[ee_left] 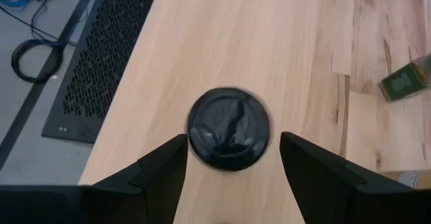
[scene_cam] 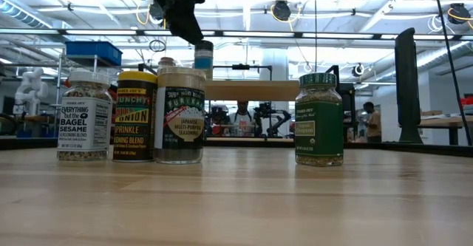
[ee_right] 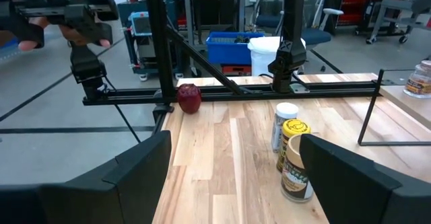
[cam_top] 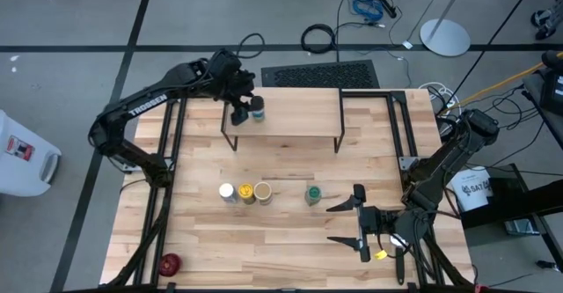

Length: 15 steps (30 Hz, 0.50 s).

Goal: Shelf spices
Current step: Put the black seasoning bottle on the shelf

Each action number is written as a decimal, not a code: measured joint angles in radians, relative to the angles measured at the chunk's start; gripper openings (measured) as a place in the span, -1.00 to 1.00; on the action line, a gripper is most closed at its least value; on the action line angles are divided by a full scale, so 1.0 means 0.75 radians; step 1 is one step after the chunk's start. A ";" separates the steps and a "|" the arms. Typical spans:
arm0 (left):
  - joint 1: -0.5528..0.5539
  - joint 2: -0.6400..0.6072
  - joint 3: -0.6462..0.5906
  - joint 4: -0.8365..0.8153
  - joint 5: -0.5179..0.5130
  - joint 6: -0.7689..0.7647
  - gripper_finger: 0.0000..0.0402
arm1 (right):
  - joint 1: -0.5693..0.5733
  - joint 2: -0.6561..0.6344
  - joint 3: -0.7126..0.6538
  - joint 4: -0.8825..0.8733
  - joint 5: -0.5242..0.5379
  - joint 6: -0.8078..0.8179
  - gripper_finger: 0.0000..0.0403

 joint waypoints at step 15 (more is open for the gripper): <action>0.000 0.011 0.000 0.034 0.006 0.007 0.22 | 0.000 0.000 0.000 0.001 0.000 -0.010 0.56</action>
